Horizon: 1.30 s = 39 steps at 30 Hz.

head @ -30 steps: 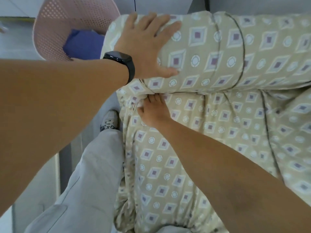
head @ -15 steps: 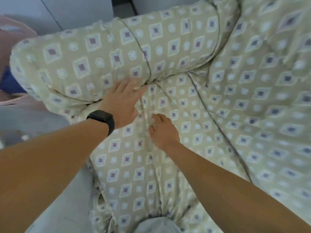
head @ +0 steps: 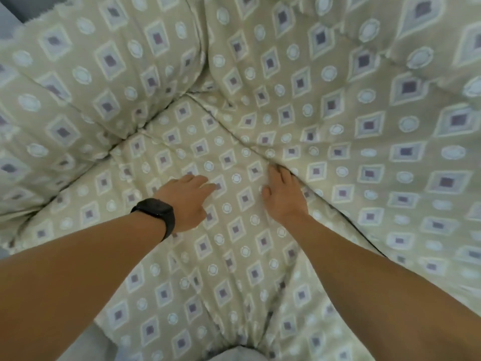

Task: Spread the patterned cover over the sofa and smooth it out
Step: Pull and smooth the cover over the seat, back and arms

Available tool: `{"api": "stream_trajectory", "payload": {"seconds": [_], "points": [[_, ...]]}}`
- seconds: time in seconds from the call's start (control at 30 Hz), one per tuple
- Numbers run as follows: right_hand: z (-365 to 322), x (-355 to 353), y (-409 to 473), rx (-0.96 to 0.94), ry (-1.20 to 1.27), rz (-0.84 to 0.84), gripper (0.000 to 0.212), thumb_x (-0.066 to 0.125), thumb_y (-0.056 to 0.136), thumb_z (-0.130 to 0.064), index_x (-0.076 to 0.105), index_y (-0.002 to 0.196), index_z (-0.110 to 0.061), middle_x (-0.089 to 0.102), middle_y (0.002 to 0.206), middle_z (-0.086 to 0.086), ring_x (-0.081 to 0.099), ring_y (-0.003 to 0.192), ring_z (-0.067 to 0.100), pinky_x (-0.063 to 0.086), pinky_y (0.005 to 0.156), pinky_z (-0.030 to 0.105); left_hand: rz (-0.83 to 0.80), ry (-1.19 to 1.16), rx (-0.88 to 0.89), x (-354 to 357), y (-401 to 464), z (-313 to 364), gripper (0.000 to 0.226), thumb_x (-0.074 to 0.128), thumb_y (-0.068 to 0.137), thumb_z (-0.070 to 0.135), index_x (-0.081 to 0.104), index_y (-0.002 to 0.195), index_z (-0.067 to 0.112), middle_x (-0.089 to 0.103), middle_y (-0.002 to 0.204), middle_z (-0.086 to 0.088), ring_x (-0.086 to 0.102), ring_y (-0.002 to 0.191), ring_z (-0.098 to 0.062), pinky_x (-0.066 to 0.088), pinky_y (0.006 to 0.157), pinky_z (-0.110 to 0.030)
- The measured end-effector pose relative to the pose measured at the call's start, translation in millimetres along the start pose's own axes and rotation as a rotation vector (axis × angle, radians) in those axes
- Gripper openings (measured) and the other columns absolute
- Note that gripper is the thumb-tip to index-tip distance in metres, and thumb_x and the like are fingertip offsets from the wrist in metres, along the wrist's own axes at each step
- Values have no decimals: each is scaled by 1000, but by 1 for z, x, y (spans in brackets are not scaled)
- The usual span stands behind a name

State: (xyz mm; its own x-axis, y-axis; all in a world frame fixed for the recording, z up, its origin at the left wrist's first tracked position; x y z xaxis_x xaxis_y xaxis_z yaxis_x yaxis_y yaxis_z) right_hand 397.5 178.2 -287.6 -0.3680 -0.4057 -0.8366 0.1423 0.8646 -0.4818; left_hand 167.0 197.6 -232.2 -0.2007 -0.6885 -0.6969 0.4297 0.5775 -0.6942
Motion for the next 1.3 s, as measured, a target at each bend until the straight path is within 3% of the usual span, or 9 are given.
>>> {"api": "stream_trajectory", "payload": {"seconds": [0.1, 0.2, 0.33, 0.5, 0.77, 0.87, 0.93, 1.03, 1.3], "points": [[-10, -11, 49, -86, -23, -45, 57, 30, 108, -43, 20, 162, -29, 28, 167, 6, 30, 150, 33, 31, 121, 50, 37, -17, -10, -17, 33, 0, 68, 47, 103, 32, 14, 163, 30, 12, 171, 4, 16, 155, -23, 29, 121, -40], [-24, -18, 83, -46, 78, -48, 41, 29, 109, -43, 58, 122, -18, 67, 121, 14, 64, 106, 36, 52, 89, 49, 78, 56, 44, -34, 63, 2, 68, 47, 104, 36, 13, 163, 33, 13, 170, 5, 17, 155, -23, 30, 120, -41], [-29, -21, 87, 52, 6, 332, 48, 34, 105, -44, 72, 101, -14, 73, 88, 13, 68, 83, 35, 54, 76, 39, 238, 43, 58, -79, 125, -16, 71, 48, 100, 41, 16, 162, 33, 17, 170, 3, 18, 155, -23, 29, 120, -45], [-19, -3, 96, 71, 63, 448, 44, 40, 101, -37, 66, 130, -16, 73, 118, 13, 66, 110, 36, 54, 87, 43, 263, 200, 131, -108, 199, -31, 70, 32, 99, 54, 16, 163, 29, 19, 170, 1, 18, 156, -26, 22, 125, -46], [-19, 3, 99, 58, 33, 430, 55, 28, 100, -41, 55, 141, -16, 68, 130, 14, 64, 115, 38, 50, 96, 48, 131, 328, 31, -115, 247, -19, 72, 11, 99, 60, 53, 146, 25, 51, 154, -4, 44, 141, -31, 26, 121, -49], [-18, 4, 99, 59, 33, 445, 54, 33, 98, -40, 58, 139, -16, 69, 129, 15, 65, 114, 38, 53, 94, 48, 284, 324, 53, -113, 231, 1, 63, 21, 100, 52, 61, 135, 18, 62, 140, -9, 51, 132, -33, 28, 119, -50], [-18, 4, 100, 68, 23, 445, 53, 35, 97, -40, 61, 136, -15, 70, 127, 15, 66, 113, 37, 54, 93, 48, 444, 277, 231, -92, 205, 23, 56, 35, 97, 47, 63, 131, 13, 64, 133, -10, 53, 128, -33, 29, 119, -49], [-18, 3, 101, 75, 18, 462, 50, 36, 96, -39, 65, 129, -14, 73, 120, 15, 69, 108, 36, 55, 91, 46, 587, 191, 377, -59, 181, 33, 59, 48, 96, 45, 55, 145, 13, 54, 149, -7, 40, 146, -30, 23, 123, -51], [-14, -1, 97, 94, 113, 475, 45, 37, 94, -36, 67, 123, -18, 76, 100, 9, 71, 82, 35, 57, 74, 43, 705, 223, 411, -54, 188, 28, 65, 50, 89, 38, 50, 149, 12, 50, 153, -8, 36, 150, -30, 21, 124, -53]]}}
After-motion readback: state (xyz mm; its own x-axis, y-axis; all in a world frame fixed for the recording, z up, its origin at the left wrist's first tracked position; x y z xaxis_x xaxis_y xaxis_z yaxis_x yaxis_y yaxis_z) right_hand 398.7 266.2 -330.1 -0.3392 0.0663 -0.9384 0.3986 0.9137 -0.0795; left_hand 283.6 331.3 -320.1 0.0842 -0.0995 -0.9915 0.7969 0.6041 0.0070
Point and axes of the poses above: each hand's wrist, its own y-axis towards the middle knuckle, its own x-axis out of the palm, z = x × y, the point moved 8 cm from there along y, towards the middle knuckle
